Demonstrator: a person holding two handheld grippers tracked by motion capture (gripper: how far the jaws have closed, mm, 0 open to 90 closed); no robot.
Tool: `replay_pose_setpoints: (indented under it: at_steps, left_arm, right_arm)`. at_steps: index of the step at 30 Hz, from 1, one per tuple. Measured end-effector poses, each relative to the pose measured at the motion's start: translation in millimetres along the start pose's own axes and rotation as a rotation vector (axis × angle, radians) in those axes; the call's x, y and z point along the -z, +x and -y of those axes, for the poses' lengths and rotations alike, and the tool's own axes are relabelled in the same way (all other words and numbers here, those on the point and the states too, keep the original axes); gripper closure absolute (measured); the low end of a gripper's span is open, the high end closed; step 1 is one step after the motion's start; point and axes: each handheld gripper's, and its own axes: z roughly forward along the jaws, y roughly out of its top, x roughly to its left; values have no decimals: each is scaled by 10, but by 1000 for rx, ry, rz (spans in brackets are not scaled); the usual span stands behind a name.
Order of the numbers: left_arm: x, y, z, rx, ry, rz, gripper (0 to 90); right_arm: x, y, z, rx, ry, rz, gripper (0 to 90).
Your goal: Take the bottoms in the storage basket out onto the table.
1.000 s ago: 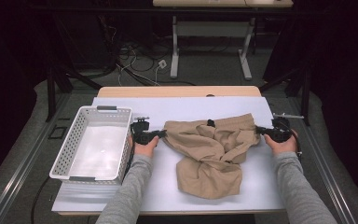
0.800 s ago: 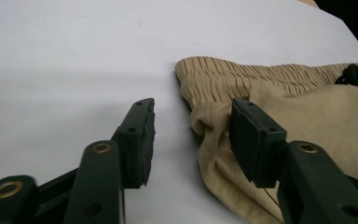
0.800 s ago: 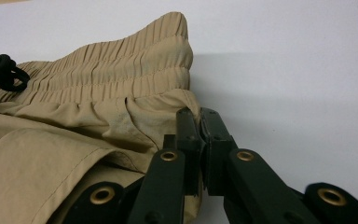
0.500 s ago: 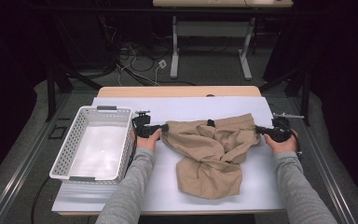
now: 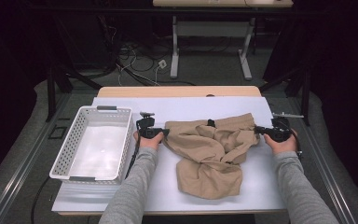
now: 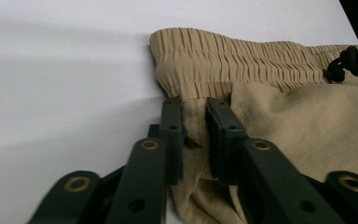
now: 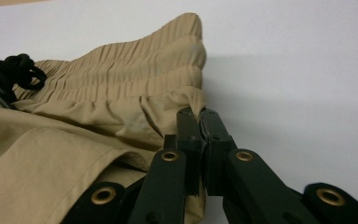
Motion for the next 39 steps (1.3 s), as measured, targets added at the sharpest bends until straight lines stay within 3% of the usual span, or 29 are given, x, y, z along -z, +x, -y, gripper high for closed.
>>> replay_pose_setpoints:
  at_steps: [3, 6, 12, 15, 19, 27, 33, 36, 37, 39]
  left_arm:
    - [3, -70, -40, -42, -7, -26, 846]
    - [69, -148, -142, -93, -58, -48, 856]
    - [214, -291, -419, -130, -129, -51, 859]
    - [268, -361, -570, -150, -159, -75, 859]
    - [372, -445, -775, -183, -207, -96, 858]
    - [640, -641, -1171, -202, -332, -111, 858]
    - [918, -871, -1419, -304, -437, -152, 858]
    - [965, -941, -1467, -343, -460, -183, 857]
    - [971, -953, -1472, -343, -453, -185, 857]
    - [928, -954, -1456, -344, -446, -198, 857]
  right_arm:
    - [-1, 49, -32, 19, -13, 1, 881]
    - [3, 88, -99, 30, -25, 11, 883]
    - [57, 139, -367, 52, -51, 26, 883]
    - [82, 191, -537, 61, -74, 35, 883]
    - [118, 260, -795, 55, -127, 39, 883]
    - [284, 368, -1276, 82, -222, 62, 883]
    - [505, 444, -1571, 75, -350, 68, 883]
    - [566, 494, -1667, 86, -374, 69, 883]
    - [553, 514, -1686, 84, -391, 71, 883]
    - [526, 551, -1695, 93, -373, 75, 883]
